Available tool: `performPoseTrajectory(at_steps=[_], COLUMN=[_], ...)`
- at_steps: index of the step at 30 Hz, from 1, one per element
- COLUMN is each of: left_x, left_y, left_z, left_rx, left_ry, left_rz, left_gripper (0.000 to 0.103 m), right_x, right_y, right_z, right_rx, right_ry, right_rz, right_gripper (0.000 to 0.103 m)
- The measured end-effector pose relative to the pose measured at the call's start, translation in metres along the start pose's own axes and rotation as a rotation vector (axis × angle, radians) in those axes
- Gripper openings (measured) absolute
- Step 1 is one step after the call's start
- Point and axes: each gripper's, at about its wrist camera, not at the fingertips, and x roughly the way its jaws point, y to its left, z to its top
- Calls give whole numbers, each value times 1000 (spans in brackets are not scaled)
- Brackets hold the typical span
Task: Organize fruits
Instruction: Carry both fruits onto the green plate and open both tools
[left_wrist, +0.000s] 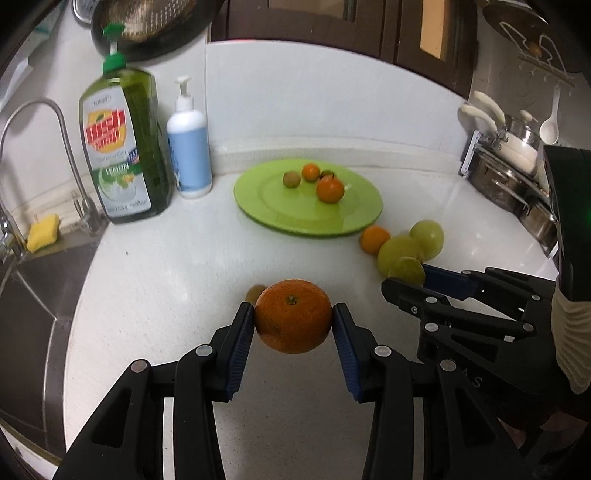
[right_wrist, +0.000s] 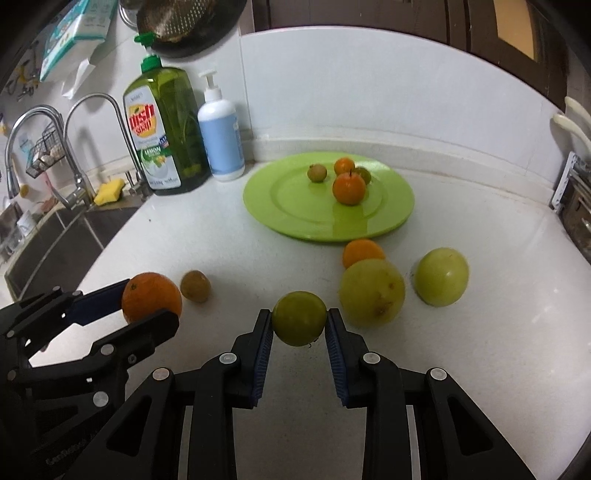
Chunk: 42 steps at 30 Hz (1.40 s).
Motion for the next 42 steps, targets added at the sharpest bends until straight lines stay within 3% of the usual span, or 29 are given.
performPoseTrajectory(at_steps=[18, 32, 42], left_x=[-17, 7, 43], left_y=[2, -1, 7], left_z=[50, 107, 131], left_rx=[16, 42, 27], left_ry=[-72, -103, -45], left_rz=[-44, -86, -76], left_gripper=[43, 43, 43], right_x=[-45, -37, -12], right_y=[-7, -29, -36], right_z=[42, 90, 118], right_rx=[16, 52, 16], right_ry=[-124, -146, -125], right_rz=[-94, -129, -127], right_gripper=[30, 30, 30])
